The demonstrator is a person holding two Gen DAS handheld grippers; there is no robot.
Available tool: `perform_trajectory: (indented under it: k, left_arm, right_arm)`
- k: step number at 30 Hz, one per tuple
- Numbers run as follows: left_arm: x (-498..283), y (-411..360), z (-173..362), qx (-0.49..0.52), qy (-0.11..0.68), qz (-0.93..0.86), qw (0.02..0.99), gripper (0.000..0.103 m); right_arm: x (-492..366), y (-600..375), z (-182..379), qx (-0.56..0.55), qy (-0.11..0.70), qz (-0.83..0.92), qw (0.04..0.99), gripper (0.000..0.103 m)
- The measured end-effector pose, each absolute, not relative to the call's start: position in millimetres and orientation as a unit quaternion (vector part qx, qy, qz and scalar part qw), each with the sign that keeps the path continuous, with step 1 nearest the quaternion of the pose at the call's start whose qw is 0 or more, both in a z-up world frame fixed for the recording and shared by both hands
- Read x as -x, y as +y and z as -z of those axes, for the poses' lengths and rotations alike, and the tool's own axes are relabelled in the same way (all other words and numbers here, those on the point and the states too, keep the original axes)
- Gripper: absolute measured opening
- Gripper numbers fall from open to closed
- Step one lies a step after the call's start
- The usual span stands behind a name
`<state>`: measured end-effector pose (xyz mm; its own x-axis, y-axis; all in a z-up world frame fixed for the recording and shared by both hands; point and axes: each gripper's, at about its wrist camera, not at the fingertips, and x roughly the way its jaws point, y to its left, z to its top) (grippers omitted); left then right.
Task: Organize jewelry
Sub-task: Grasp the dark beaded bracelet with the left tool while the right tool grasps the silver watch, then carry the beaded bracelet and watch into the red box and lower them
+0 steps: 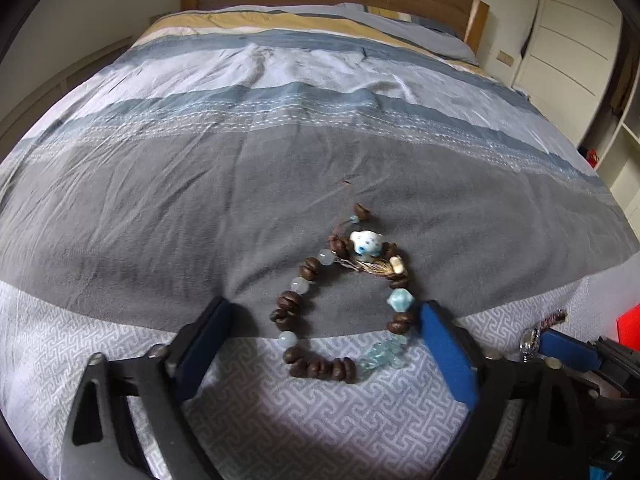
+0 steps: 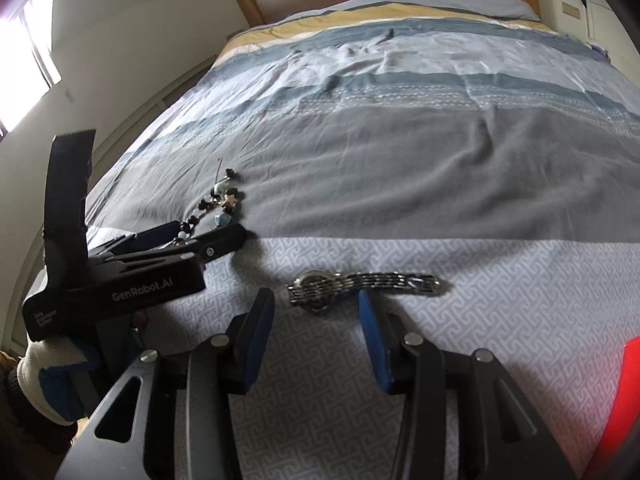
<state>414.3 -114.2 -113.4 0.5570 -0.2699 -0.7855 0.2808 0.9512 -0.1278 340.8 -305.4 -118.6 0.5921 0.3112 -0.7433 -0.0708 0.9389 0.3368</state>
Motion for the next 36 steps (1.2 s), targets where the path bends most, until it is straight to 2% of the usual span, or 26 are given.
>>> perform_trajectory:
  k: [4,6,11,14,17,19,28,36]
  left_arm:
    - [-413,-105,113,0.013,0.438,0.15,0.886,0.072]
    - [-413,-102,114,0.021,0.437,0.146,0.887,0.062]
    - [-410,-97,114,0.025,0.432,0.139,0.891,0.047]
    - [-408,-100,114,0.018,0.431,0.139,0.891,0.036]
    - [-405,-102,112,0.011,0.431,0.141,0.891,0.022]
    - [-400,-103,110,0.006,0.431,0.143,0.891,0.016]
    - [-366,-102,97,0.022,0.441,0.163,0.882,0.015]
    - [-313,-112,63,0.044,0.44,0.185,0.878,0.015]
  right_arm:
    - [-345,-304,119,-0.14,0.442,-0.104,0.88,0.042]
    - [-347,-302,120,-0.135,0.441,-0.099,0.882,0.042]
    - [-357,-294,120,-0.111,0.442,-0.083,0.886,0.041]
    - [-359,-293,120,-0.103,0.442,-0.076,0.888,0.029]
    - [-358,-297,120,-0.112,0.446,-0.072,0.885,0.022]
    - [-355,-298,119,-0.113,0.448,-0.072,0.884,0.012]
    - [-313,-310,112,-0.165,0.451,-0.09,0.872,0.01]
    - [-258,-330,71,-0.219,0.415,-0.103,0.877,0.01]
